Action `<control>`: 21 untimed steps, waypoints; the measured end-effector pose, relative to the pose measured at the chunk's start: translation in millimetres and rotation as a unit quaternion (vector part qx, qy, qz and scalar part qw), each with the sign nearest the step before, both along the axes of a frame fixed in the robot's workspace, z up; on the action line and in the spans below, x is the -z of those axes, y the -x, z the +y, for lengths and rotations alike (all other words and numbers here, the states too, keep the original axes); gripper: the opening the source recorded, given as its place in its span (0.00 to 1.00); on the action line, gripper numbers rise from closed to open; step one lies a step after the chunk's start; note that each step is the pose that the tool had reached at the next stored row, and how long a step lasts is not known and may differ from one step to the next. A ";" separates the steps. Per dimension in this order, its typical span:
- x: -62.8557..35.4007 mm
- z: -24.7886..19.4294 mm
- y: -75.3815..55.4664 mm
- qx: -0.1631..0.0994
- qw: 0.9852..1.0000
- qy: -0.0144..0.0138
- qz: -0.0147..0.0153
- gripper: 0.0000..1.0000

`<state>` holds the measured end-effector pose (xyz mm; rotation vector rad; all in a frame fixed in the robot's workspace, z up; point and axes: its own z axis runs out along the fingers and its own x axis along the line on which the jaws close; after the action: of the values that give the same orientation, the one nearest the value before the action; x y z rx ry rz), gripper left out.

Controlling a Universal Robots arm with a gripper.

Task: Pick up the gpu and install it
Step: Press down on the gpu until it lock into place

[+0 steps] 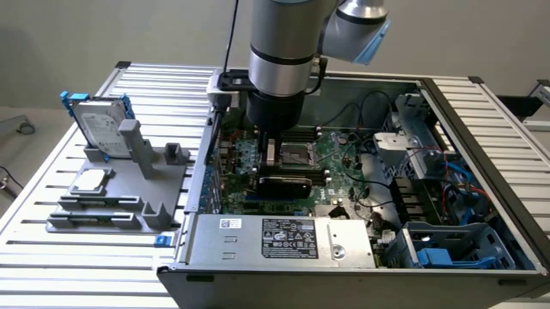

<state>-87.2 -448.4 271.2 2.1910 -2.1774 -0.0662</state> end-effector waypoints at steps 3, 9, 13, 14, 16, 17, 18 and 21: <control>0.2 0.2 0.2 0.000 1.000 0.000 0.000 0.11; 0.9 0.2 0.4 0.000 1.000 0.000 0.000 0.11; 1.2 0.2 0.4 0.000 1.000 0.000 0.000 0.11; 1.3 0.2 0.4 0.000 1.000 0.000 0.000 0.11; 1.6 0.2 0.4 0.000 1.000 0.000 0.000 0.11; 1.7 0.2 0.4 0.000 1.000 0.000 0.000 0.11; 1.9 0.2 0.4 0.000 1.000 0.000 0.000 0.11; 2.3 0.2 0.4 0.000 1.000 0.000 0.000 0.11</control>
<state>-87.6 -448.2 268.9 2.1907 -2.1773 -0.0660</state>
